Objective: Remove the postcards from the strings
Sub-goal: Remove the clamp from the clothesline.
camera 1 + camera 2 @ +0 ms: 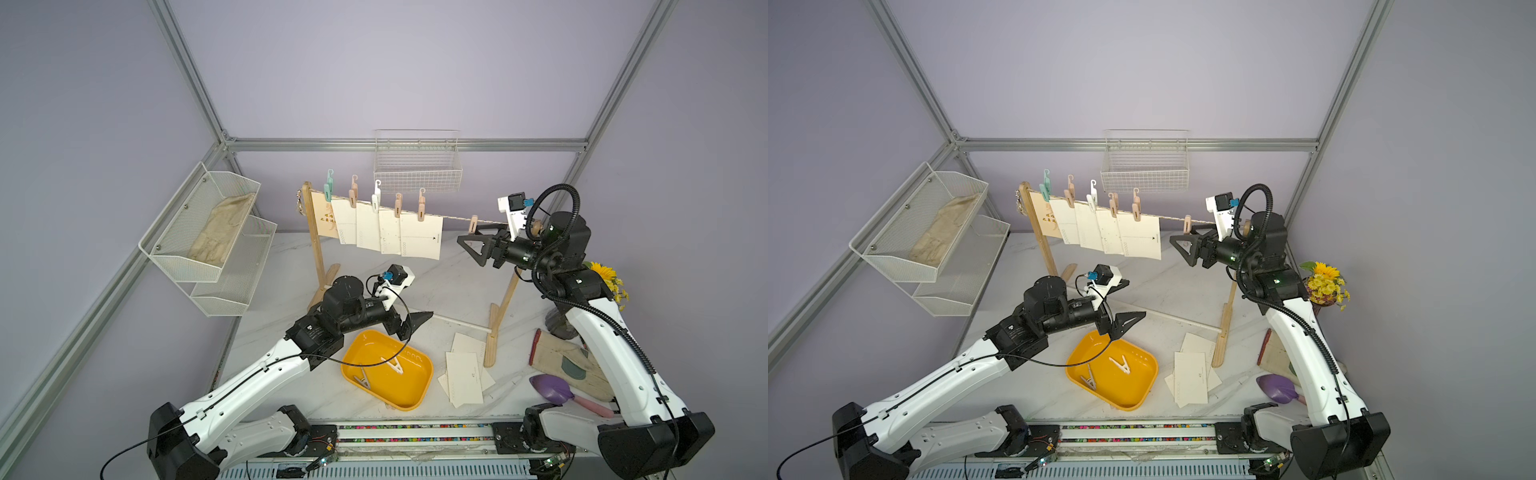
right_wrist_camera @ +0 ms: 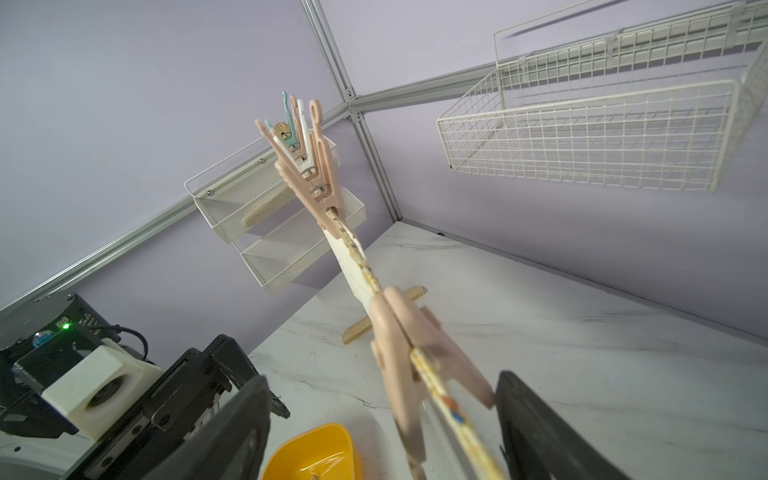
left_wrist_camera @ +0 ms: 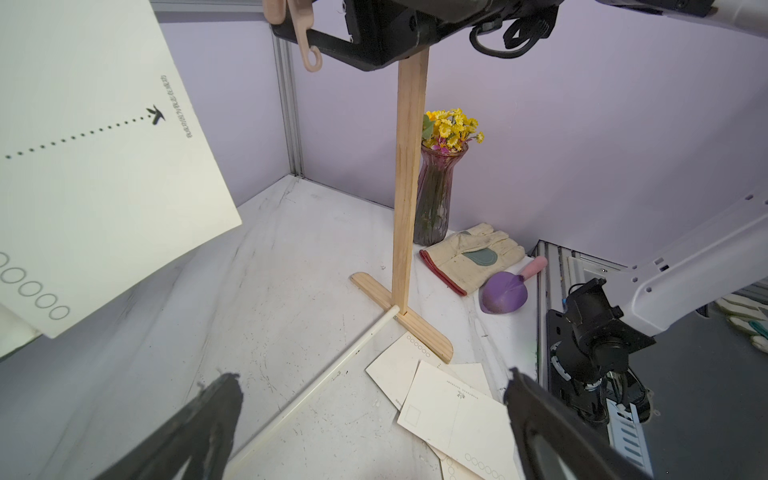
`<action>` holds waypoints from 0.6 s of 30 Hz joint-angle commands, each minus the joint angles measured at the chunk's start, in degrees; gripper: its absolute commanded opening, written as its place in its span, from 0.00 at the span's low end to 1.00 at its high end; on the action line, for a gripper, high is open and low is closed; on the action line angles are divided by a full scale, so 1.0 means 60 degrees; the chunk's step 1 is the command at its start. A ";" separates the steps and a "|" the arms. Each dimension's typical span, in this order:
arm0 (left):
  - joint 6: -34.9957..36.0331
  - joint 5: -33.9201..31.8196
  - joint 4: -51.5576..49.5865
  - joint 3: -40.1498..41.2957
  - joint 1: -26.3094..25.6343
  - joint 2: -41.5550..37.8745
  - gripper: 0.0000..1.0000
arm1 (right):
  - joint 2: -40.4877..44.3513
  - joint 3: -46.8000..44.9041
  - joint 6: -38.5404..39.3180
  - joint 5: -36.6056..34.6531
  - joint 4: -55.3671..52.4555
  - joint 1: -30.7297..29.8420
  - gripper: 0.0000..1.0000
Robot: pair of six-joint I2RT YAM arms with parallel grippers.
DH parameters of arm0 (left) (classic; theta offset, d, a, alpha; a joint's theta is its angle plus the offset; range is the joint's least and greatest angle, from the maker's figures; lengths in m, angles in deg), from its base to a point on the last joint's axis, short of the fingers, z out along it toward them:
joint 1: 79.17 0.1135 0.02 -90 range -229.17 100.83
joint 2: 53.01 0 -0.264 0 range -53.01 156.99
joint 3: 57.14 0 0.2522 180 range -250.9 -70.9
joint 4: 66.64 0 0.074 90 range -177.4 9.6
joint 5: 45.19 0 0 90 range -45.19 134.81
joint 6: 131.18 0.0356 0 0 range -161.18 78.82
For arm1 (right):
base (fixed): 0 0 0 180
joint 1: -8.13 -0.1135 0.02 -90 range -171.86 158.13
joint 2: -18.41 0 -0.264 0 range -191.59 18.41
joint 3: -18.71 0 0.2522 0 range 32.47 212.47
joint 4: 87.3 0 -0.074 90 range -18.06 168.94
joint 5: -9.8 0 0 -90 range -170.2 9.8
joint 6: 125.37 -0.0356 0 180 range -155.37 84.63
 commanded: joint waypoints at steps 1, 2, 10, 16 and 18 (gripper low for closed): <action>-0.0083 0.0140 0.0456 0.0220 0.0078 -0.0030 1.00 | -0.0101 0.0117 0.0249 -0.0147 0.0435 0.0046 0.86; -0.0079 0.0157 0.0451 0.0220 0.0078 -0.0028 1.00 | -0.0143 0.0159 0.0315 -0.0156 0.0465 0.0041 0.86; -0.0081 0.0149 0.0437 0.0220 0.0091 0.0001 1.00 | -0.0305 0.0252 0.0517 -0.0236 0.0875 0.0049 0.87; -0.0079 0.0148 0.0437 0.0220 0.0092 -0.0002 1.00 | -0.0325 0.0308 0.0493 0.0131 0.1174 0.0045 0.78; -0.0081 0.0156 0.0437 0.0220 0.0085 -0.0004 1.00 | -0.0331 0.0354 0.0506 0.0217 0.1167 0.0043 0.74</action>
